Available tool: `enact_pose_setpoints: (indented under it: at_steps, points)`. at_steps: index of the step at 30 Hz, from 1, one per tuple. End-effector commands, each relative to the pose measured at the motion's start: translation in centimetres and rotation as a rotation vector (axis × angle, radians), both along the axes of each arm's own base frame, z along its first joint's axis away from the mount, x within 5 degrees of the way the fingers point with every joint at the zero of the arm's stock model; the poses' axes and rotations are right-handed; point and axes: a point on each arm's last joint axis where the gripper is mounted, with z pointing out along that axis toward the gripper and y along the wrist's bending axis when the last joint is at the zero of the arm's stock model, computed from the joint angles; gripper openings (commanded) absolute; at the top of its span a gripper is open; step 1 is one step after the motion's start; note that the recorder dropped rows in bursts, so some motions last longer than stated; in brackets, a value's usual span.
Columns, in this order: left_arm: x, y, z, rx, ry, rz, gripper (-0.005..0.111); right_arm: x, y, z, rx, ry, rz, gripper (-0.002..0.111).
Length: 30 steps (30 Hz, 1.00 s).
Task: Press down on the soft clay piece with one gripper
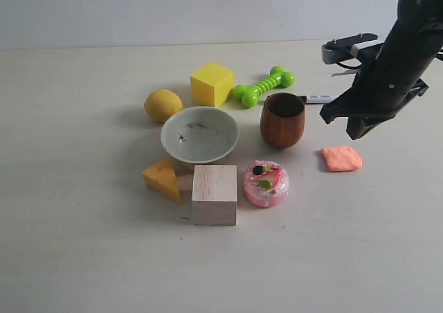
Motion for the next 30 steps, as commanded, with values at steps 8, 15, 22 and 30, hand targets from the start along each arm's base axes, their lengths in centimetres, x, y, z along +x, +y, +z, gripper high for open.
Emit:
enact_pose_setpoints:
  at_steps: [8, 15, 22, 30]
  points:
    - [0.0, 0.0, 0.1, 0.003, -0.012, -0.001, 0.000, 0.2, 0.2, -1.1, 0.036, 0.028, -0.045, 0.000]
    - [0.0, 0.0, 0.1, 0.003, -0.012, -0.001, 0.000, -0.1, 0.3, -2.3, 0.055, 0.044, -0.069, 0.000]
    - [0.0, 0.0, 0.1, 0.003, -0.012, -0.001, 0.000, -0.2, 0.3, -3.0, 0.047, 0.058, -0.030, 0.000]
    - [0.0, 0.0, 0.1, 0.003, -0.012, -0.001, 0.000, -0.2, 0.3, -4.3, 0.037, 0.094, -0.017, 0.000]
